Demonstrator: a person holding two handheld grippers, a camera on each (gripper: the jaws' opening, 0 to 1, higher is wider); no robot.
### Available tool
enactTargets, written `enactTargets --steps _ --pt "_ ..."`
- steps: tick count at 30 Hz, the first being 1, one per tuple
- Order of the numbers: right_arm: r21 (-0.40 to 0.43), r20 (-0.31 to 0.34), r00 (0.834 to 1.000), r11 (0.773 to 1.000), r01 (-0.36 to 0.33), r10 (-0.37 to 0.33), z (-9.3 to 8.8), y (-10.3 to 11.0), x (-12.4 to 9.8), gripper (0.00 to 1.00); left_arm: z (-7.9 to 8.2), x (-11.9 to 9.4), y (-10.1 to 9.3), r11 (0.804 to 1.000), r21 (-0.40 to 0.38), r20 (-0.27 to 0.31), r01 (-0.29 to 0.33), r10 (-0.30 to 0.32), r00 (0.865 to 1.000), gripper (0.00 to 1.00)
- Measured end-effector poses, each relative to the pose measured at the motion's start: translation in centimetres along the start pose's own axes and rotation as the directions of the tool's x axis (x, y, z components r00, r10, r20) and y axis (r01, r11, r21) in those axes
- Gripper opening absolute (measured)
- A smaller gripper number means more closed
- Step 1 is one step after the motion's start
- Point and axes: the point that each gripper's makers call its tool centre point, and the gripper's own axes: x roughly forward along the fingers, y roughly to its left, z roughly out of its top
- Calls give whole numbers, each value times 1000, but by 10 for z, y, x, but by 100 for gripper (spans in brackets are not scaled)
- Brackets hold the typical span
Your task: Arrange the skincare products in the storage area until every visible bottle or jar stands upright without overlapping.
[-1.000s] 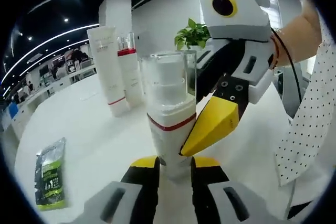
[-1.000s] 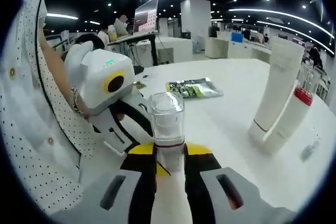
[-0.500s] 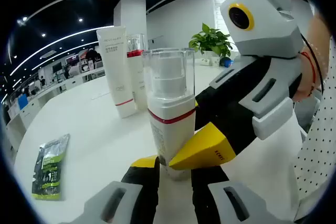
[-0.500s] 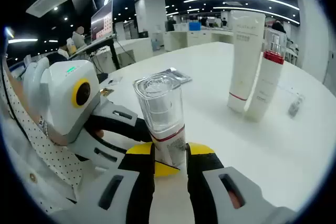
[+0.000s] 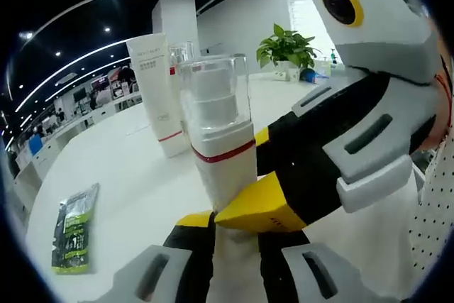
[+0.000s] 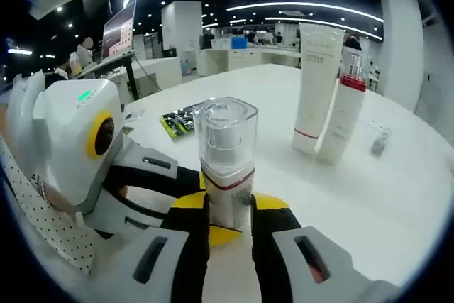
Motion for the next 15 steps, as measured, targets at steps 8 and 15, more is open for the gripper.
enactTargets --steps 8,15 --pt "-7 -1 1000 1000 14 -14 1 -4 3 21 -9 -23 2 999 48 -14 -11 12 1000 28" --pt "5 12 999 999 33 -33 4 -14 11 21 -28 -48 18 996 27 -35 -81 82 996 29"
